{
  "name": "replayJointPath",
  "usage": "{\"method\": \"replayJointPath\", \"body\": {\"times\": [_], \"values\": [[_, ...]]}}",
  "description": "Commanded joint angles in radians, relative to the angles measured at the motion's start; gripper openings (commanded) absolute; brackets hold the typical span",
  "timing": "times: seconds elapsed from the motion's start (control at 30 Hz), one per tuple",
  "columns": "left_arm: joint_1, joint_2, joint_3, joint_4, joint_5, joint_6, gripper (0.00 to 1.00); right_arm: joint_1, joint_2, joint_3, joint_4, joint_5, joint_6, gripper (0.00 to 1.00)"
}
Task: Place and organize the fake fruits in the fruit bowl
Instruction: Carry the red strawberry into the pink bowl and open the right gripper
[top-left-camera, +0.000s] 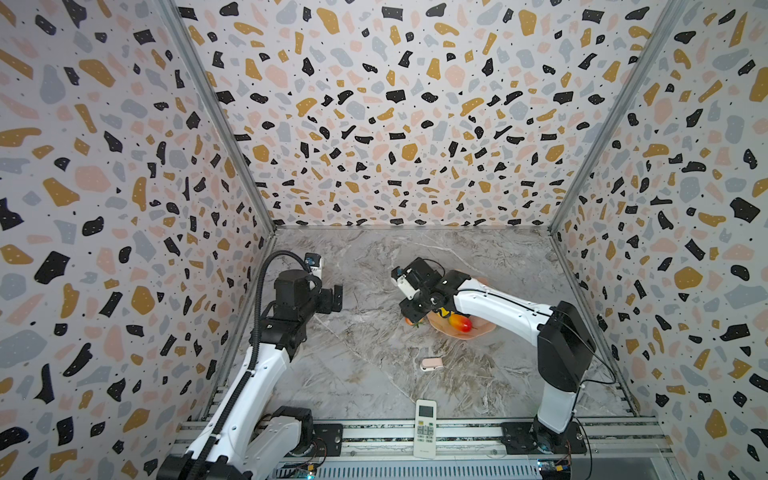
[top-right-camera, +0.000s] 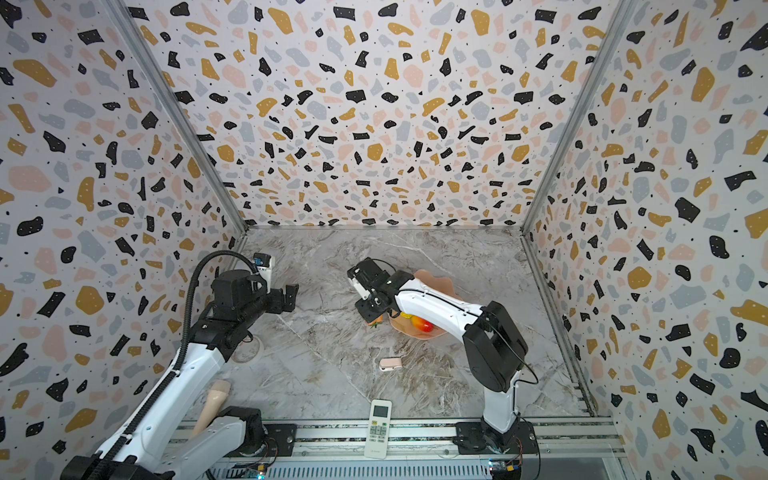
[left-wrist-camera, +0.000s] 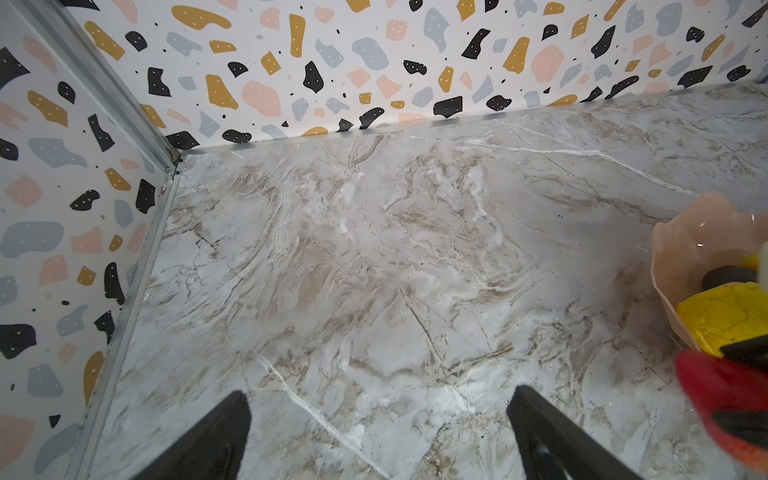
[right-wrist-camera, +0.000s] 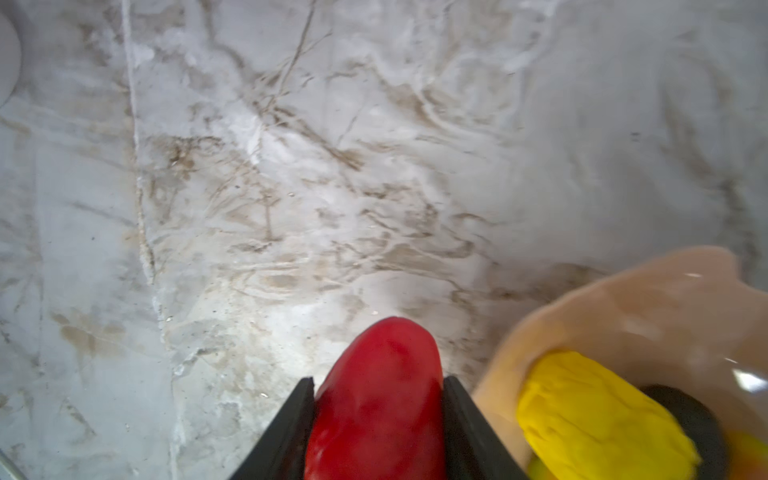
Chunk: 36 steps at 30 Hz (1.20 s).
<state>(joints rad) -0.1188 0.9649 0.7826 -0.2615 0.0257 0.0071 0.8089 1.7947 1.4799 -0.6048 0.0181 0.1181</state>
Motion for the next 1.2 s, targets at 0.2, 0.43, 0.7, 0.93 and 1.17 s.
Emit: {"method": "replayJointPath", "body": {"times": [0.2,0.43,0.7,0.93,1.17], "values": [[0.005,-0.001,0.018,0.025,0.008,0.002,1.00,-0.226,-0.216,-0.140,-0.088,0.108,-0.056,0.33],[0.005,0.008,0.020,0.026,0.009,0.001,0.99,-0.322,-0.261,-0.186,-0.140,0.135,-0.085,0.33],[0.005,0.013,0.020,0.025,0.013,0.000,1.00,-0.354,-0.271,-0.177,-0.247,0.099,-0.104,0.33],[0.005,0.011,0.021,0.025,0.016,0.000,1.00,-0.359,-0.264,-0.179,-0.235,0.067,-0.112,0.33],[0.005,0.003,0.014,0.025,0.004,0.002,1.00,-0.358,-0.212,-0.157,-0.254,0.051,-0.130,0.33]]}}
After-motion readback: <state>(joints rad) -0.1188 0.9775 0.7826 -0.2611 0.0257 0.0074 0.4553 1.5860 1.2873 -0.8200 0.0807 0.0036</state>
